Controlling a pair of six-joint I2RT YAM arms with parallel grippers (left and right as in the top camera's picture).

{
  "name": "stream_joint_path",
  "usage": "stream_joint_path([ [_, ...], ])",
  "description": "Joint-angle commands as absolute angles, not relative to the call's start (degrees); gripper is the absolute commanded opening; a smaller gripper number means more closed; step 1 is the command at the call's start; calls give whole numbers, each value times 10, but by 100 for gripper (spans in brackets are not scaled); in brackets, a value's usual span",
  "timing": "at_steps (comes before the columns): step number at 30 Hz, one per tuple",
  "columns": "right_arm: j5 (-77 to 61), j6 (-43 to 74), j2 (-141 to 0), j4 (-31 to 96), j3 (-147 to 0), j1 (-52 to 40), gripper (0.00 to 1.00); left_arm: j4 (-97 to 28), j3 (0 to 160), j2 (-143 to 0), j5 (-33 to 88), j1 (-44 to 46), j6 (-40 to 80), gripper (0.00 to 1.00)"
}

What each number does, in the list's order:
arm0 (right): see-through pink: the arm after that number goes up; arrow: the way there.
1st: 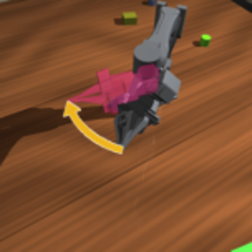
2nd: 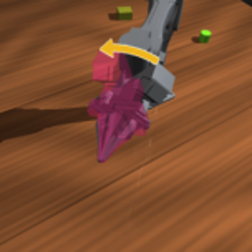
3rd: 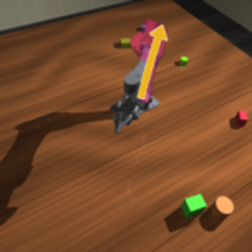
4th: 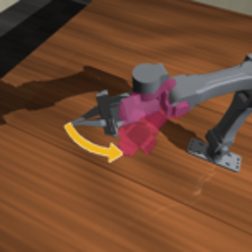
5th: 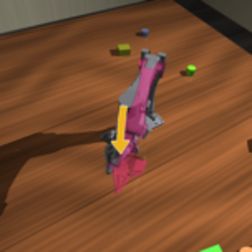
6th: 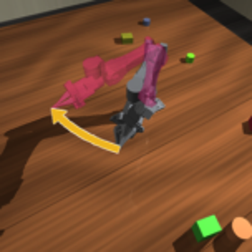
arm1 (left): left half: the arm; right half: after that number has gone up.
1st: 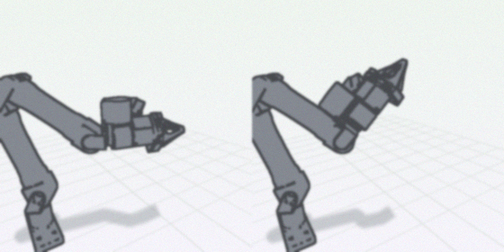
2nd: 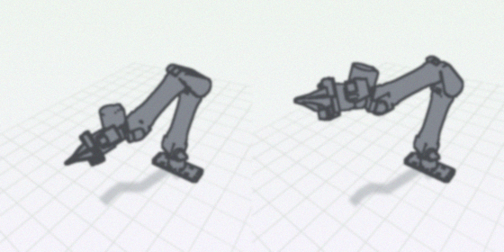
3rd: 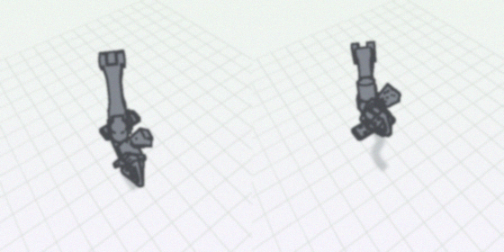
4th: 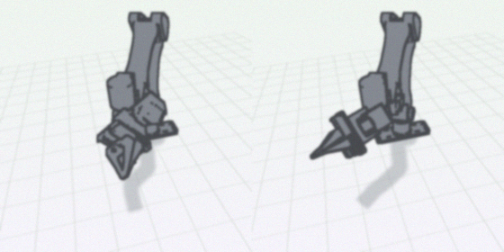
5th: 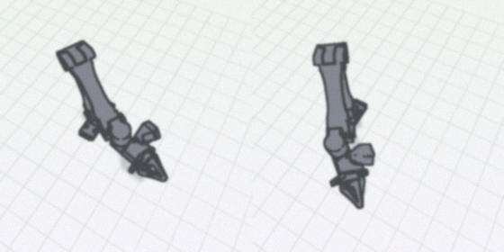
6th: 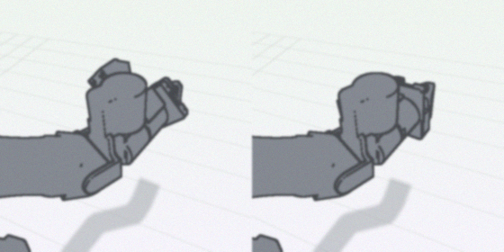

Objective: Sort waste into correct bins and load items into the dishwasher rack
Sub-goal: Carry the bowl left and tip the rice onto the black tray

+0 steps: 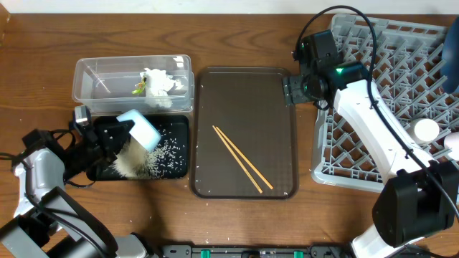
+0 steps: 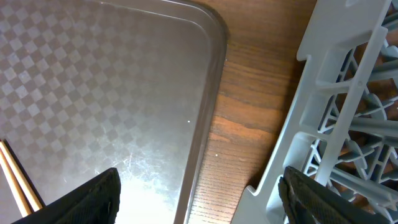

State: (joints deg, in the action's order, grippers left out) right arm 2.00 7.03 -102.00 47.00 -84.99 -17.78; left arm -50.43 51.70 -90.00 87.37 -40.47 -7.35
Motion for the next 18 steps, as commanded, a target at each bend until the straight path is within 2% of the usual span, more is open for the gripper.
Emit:
stream_joint_path([
  [1, 26, 77, -1020, 472, -850, -171, 81, -498, 514, -899, 901, -409, -59, 6],
  [6, 26, 77, -1020, 472, -850, -171, 80, -484, 514, -899, 840, -409, -69, 6],
  [8, 26, 77, -1020, 472, -850, -171, 81, -488, 514, -899, 896, -406, -90, 6],
  [10, 26, 77, -1020, 472, -850, -171, 81, -486, 516, -896, 897, -400, -117, 6],
  [12, 26, 77, -1020, 471, -850, -171, 80, -470, 516, -898, 830, -399, -102, 6],
  [13, 26, 77, -1020, 471, -850, -171, 81, -465, 515, -899, 788, -399, -58, 6],
  [14, 26, 77, -1020, 471, -850, -171, 80, -466, 515, -900, 791, -399, -48, 6],
  [17, 27, 77, -1020, 472, -850, -171, 80, -464, 515, -899, 901, -389, -118, 6],
  [18, 27, 77, -1020, 472, -850, -171, 80, -450, 515, -899, 892, -388, -117, 6],
])
